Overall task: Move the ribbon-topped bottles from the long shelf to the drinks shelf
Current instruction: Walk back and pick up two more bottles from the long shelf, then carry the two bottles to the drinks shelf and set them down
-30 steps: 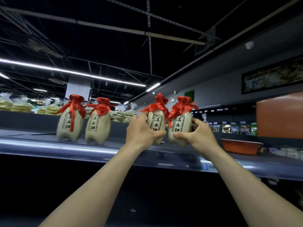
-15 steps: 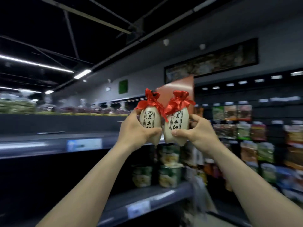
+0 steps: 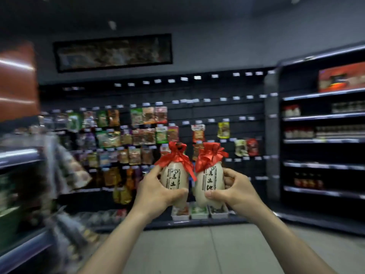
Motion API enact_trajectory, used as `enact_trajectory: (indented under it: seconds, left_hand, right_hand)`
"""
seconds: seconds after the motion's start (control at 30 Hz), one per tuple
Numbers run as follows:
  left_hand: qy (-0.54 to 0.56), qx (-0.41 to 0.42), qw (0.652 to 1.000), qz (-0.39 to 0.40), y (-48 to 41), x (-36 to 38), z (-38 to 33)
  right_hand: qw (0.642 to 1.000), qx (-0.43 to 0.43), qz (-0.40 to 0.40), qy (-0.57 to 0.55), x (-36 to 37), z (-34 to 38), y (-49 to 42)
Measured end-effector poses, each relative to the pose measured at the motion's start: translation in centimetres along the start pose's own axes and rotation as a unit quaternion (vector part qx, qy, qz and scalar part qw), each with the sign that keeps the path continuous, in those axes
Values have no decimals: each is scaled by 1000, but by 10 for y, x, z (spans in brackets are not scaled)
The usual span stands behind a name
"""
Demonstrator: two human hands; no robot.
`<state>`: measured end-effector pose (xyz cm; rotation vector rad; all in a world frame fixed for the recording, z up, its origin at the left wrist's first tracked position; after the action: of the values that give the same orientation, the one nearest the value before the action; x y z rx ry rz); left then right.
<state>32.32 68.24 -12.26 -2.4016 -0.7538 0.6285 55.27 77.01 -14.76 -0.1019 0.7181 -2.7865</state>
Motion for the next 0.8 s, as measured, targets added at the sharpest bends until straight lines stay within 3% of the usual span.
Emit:
enact_trajectory:
  seconds: [0.4, 0.8]
  left_hand:
    - [128, -73, 981, 129, -98, 398, 97]
    - [160, -80, 960, 217, -221, 730, 118]
  right_hand:
    - [978, 85, -153, 112, -278, -195, -126]
    - [952, 98, -234, 172, -522, -300, -289]
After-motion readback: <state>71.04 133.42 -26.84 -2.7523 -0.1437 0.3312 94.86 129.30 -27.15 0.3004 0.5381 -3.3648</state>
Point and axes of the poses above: each hand's wrist, its own y-axis away from the middle knuckle, its own x-axis out of the palm, z = x × y, the point moved 6 cm from there along -y, towards the middle knuckle, and after that the axes turned 6 degrees about -z, right-handed, at the moved point
